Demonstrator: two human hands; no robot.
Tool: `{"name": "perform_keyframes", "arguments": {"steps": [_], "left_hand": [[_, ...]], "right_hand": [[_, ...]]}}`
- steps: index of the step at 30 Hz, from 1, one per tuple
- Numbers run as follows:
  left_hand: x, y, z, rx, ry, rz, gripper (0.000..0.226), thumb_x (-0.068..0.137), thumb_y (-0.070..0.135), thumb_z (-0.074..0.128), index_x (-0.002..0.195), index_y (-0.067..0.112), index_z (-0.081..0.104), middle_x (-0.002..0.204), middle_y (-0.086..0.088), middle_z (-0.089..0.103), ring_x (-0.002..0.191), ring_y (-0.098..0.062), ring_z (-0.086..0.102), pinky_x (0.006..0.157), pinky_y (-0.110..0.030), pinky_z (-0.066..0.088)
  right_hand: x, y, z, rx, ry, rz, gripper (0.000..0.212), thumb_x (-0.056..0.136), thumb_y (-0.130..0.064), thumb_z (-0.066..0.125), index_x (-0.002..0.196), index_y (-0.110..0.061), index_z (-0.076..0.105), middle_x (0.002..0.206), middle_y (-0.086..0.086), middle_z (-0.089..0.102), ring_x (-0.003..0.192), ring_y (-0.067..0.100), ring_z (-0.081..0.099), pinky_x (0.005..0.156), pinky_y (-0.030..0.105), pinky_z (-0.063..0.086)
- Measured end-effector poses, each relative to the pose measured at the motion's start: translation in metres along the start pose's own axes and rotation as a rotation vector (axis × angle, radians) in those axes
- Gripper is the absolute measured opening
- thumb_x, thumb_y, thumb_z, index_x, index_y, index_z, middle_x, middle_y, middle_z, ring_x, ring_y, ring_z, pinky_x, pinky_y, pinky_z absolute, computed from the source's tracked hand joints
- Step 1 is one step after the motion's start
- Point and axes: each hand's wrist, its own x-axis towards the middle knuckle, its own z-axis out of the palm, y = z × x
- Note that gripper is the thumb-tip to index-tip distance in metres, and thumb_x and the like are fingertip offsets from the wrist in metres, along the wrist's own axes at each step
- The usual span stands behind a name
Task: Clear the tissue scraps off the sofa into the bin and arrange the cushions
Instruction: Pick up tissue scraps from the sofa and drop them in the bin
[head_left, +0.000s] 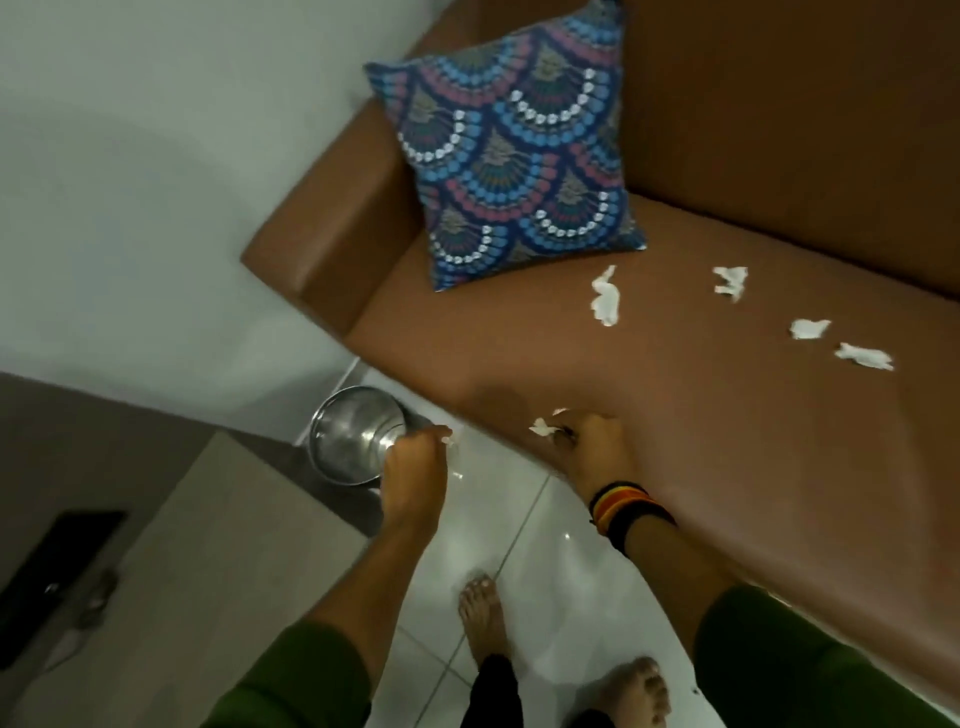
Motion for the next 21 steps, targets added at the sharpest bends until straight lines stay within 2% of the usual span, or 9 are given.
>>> {"name": "perform_keyframes", "arguments": {"steps": [3,5,7,10,13,16,18,21], "left_hand": [[0.016,-0.063,-0.003,-0.09,0.0,-0.134,0.03,0.098,0.003,0.055,0.119,0.01,0.075,0.11,-0.013,0.076,0.1,-0.028,0.071,0.085,-0.028,0.05],[0.03,-0.105,0.001,-0.142,0.031,-0.203,0.028,0.098,0.005,0.055,0.114,0.01,0.076,0.111,-0.015,0.076,0.102,-0.03,0.071,0.093,-0.035,0.056],[0.043,-0.139,0.006,-0.174,0.055,-0.252,0.025,0.098,0.006,0.054,0.108,0.009,0.077,0.106,-0.015,0.076,0.097,-0.03,0.072,0.088,-0.043,0.059],[0.068,-0.179,0.014,-0.148,0.054,-0.27,0.024,0.096,0.005,0.055,0.104,0.01,0.078,0.1,-0.016,0.078,0.091,-0.031,0.073,0.079,-0.039,0.06],[0.097,-0.205,0.023,-0.141,0.038,-0.294,0.023,0.097,0.004,0.056,0.104,0.008,0.078,0.101,-0.018,0.077,0.092,-0.033,0.073,0.08,-0.039,0.059],[0.121,-0.232,0.037,-0.092,-0.03,-0.28,0.024,0.099,0.012,0.058,0.118,0.013,0.072,0.113,-0.016,0.074,0.103,-0.034,0.071,0.085,-0.04,0.057],[0.128,-0.247,0.045,-0.045,-0.122,-0.221,0.037,0.097,0.019,0.062,0.135,0.023,0.061,0.125,-0.013,0.07,0.112,-0.035,0.068,0.091,-0.046,0.058],[0.126,-0.26,0.052,0.0,-0.185,-0.147,0.054,0.097,0.025,0.061,0.148,0.028,0.044,0.139,-0.011,0.059,0.122,-0.036,0.062,0.095,-0.054,0.056]], "right_hand": [[0.019,-0.039,0.066,0.026,-0.07,-0.038,0.02,0.093,-0.009,0.063,0.108,-0.008,0.076,0.116,0.013,0.074,0.111,0.028,0.067,0.103,0.029,0.048],[0.033,-0.061,0.113,0.04,-0.149,-0.032,0.022,0.095,-0.009,0.061,0.112,-0.008,0.075,0.117,0.013,0.073,0.109,0.027,0.068,0.103,0.026,0.048],[0.048,-0.079,0.157,0.047,-0.21,-0.009,0.025,0.095,-0.008,0.06,0.116,-0.008,0.073,0.119,0.014,0.073,0.109,0.027,0.068,0.105,0.024,0.046],[0.074,-0.1,0.218,0.066,-0.238,0.018,0.026,0.093,-0.007,0.06,0.115,-0.009,0.074,0.118,0.015,0.073,0.109,0.03,0.068,0.105,0.038,0.051],[0.105,-0.107,0.27,0.08,-0.293,0.072,0.03,0.091,-0.011,0.065,0.12,-0.014,0.072,0.122,0.013,0.072,0.113,0.03,0.066,0.105,0.042,0.05],[0.126,-0.104,0.305,0.105,-0.443,0.08,0.051,0.092,-0.012,0.063,0.14,-0.026,0.053,0.141,0.01,0.059,0.128,0.03,0.056,0.11,0.044,0.045],[0.128,-0.104,0.312,0.065,-0.508,0.058,0.058,0.096,-0.01,0.058,0.148,-0.028,0.041,0.153,0.007,0.046,0.137,0.028,0.047,0.114,0.037,0.039],[0.122,-0.099,0.307,-0.015,-0.493,0.062,0.058,0.097,-0.007,0.049,0.149,-0.032,0.04,0.153,0.007,0.046,0.137,0.029,0.047,0.108,0.03,0.039]]}}
